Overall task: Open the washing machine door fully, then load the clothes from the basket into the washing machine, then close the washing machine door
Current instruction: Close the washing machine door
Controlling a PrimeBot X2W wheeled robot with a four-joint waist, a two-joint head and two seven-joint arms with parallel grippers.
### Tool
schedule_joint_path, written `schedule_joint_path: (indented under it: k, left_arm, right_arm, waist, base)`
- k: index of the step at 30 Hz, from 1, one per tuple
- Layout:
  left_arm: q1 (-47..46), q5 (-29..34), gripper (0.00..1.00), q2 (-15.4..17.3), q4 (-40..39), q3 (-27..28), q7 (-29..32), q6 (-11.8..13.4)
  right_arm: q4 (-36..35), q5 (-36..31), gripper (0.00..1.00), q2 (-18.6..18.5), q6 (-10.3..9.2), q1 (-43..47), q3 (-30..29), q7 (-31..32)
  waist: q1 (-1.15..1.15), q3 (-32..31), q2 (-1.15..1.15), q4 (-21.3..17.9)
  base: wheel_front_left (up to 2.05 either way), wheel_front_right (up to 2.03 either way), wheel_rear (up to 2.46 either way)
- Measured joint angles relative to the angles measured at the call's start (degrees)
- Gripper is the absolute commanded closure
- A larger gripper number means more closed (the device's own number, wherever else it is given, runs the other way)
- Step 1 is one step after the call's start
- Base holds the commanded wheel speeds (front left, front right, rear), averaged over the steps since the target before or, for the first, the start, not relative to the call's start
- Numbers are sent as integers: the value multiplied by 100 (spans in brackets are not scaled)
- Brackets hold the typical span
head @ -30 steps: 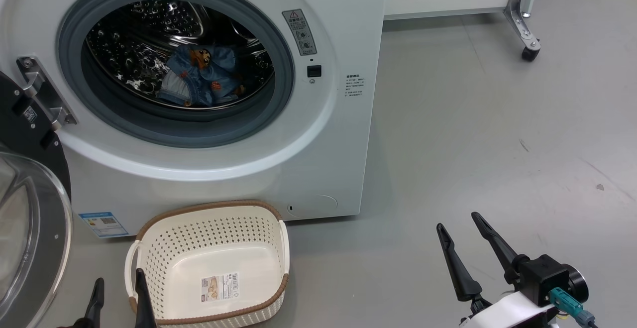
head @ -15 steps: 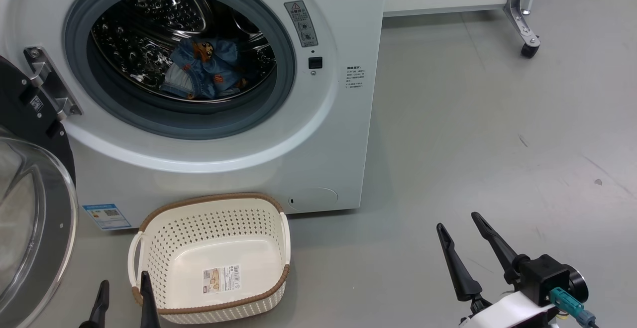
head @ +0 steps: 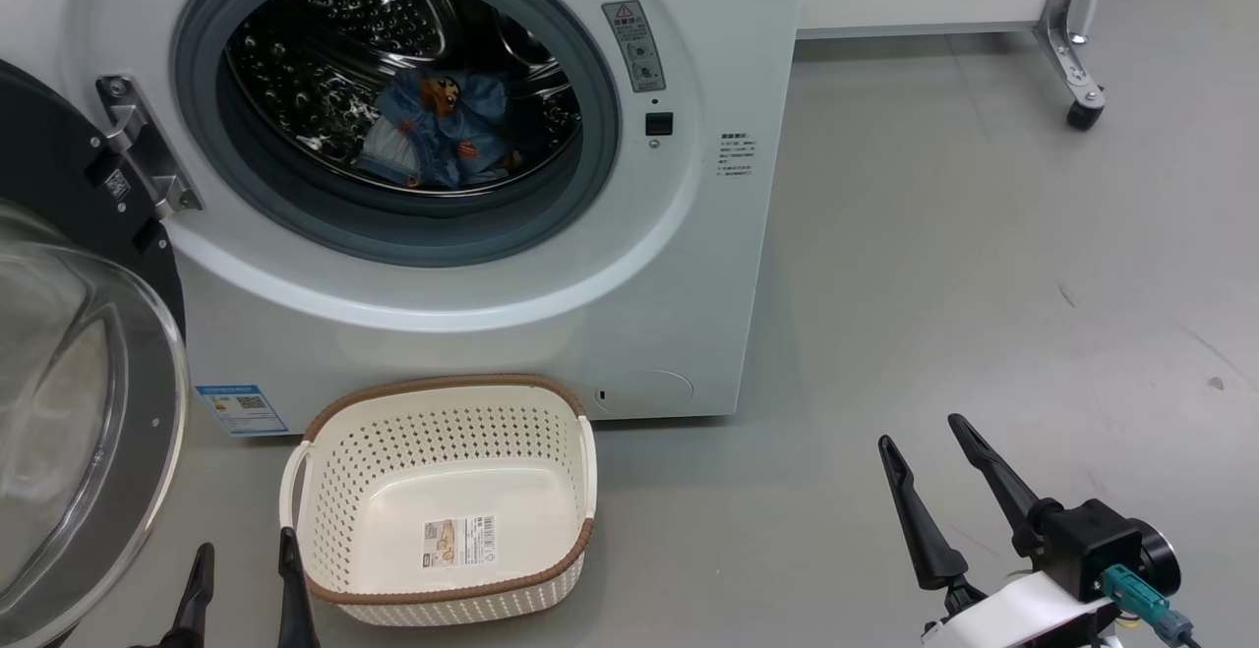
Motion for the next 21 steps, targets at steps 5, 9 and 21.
schedule_joint_path:
  k: [5,9,21]
  left_arm:
    - [-3,80,0,1,-60,43,0,54]
    - [-3,81,0,0,-144,115,0,123]
    - [57,86,0,9,-256,349,0,308]
  right_arm:
    - [-19,-1,0,-78,0,-1,-5,0]
    - [-27,-2,0,-111,0,-9,55,0]
    - [-3,-7,0,-250,0,-155,375,0]
  waist:
    - [0,-4,0,230]
    - [0,-9,0,478]
    - [0,-62,0,1379]
  base:
    - [0,0,0]
    - [0,0,0]
    - [0,0,0]
